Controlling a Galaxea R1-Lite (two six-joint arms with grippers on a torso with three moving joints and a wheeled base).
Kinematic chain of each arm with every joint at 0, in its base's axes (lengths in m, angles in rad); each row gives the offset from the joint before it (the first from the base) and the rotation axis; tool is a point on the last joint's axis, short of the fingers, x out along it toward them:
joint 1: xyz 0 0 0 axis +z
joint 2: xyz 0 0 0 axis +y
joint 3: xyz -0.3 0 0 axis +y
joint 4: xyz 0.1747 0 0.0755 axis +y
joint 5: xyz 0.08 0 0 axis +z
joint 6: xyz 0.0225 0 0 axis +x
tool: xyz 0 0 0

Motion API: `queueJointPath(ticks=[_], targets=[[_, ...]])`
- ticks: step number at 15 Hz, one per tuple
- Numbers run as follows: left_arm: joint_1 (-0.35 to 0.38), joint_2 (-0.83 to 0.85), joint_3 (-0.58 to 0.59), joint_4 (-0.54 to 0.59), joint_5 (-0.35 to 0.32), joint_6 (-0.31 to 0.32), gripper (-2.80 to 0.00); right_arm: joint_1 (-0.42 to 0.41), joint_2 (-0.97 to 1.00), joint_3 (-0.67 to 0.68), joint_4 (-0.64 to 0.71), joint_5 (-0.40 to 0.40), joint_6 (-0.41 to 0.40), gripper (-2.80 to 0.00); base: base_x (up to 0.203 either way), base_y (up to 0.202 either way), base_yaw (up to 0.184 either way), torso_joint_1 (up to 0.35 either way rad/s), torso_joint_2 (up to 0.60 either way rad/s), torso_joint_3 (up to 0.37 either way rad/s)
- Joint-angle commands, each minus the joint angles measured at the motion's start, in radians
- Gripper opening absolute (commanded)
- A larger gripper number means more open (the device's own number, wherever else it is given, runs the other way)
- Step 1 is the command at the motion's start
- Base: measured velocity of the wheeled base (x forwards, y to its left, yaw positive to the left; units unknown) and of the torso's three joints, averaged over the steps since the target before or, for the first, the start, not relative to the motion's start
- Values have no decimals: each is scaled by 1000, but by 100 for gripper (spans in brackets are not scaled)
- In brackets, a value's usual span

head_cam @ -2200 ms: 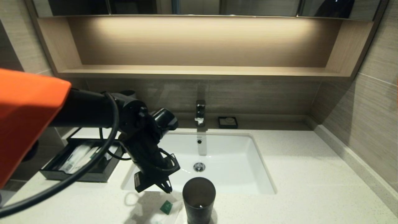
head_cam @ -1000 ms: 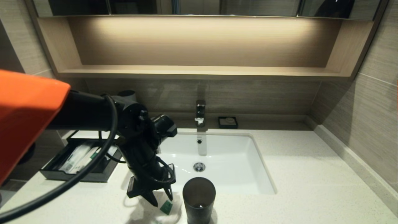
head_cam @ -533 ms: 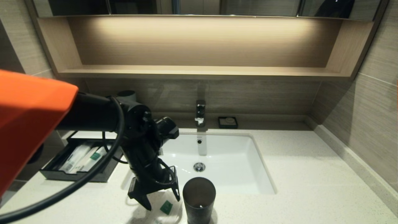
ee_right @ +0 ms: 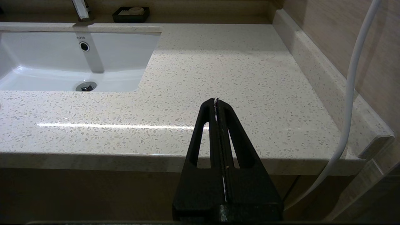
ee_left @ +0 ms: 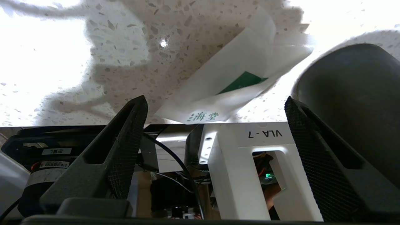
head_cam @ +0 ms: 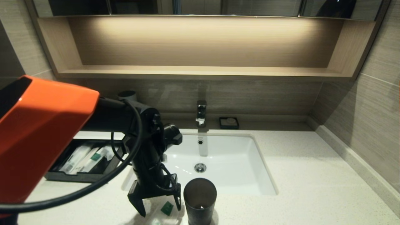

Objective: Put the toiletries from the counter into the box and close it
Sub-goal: Pick up the bathroom toiletry

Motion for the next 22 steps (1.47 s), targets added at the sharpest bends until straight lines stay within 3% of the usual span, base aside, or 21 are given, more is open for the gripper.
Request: queueJointPath(ticks=[1, 22], targets=[[1, 29, -1, 7, -1, 7, 0, 0, 0, 2, 0, 0, 0, -280, 0, 0, 0, 0, 0, 0], [1, 60, -13, 8, 2, 17, 0, 0, 0, 2, 0, 0, 0, -280, 0, 0, 0, 0, 0, 0]])
